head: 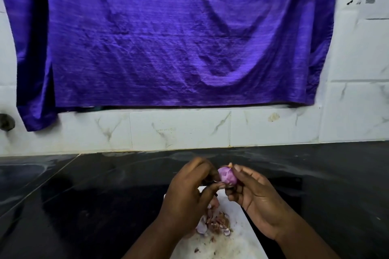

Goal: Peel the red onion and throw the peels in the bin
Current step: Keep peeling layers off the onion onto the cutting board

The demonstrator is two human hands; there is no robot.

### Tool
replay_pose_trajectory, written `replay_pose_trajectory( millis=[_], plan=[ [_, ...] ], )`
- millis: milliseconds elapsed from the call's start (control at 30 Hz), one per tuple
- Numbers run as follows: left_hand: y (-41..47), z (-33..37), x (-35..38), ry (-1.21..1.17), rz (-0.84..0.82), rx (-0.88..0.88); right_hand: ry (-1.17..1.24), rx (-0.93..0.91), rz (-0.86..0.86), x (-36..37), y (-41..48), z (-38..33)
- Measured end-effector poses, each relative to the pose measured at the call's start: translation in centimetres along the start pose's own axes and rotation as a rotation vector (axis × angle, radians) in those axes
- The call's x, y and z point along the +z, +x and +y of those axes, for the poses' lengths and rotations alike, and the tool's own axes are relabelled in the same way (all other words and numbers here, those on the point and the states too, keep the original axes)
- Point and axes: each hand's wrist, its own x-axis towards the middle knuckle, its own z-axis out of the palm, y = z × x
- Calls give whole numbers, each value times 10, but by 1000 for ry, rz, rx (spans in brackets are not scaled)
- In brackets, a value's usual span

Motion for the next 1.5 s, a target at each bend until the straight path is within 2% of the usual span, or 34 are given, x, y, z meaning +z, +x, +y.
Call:
replay_pose_trajectory(
  millis=[167, 300, 467, 533, 700, 867, 1067, 1333, 1500],
  plan=[
    [-1, 0, 1, 101, -54, 51, 107, 33, 40, -3, 1, 0],
    [0, 1, 0, 72, -104, 54, 180, 44, 72, -4, 3, 1],
    [-2, 1, -2, 128, -295, 12, 324, 86, 79, -7, 3, -7],
    [-4, -1, -1, 167, -321, -14, 349, 96, 79, -7, 3, -9],
    [-6, 1, -2, 194, -235, -67, 361, 142, 39, -6, 4, -8],
    [-3, 3, -1, 101, -20, -60, 391, 167, -50, -6, 4, -2],
    [-4, -7, 2, 44, 81, -40, 318, 134, -137, -2, 1, -2],
    [0, -1, 0, -22, 64, -33, 142, 90, -77, 5, -3, -2],
    [2, -4, -2, -169, -19, -189, 48, 48, -64, 3, -4, -3]
  ],
)
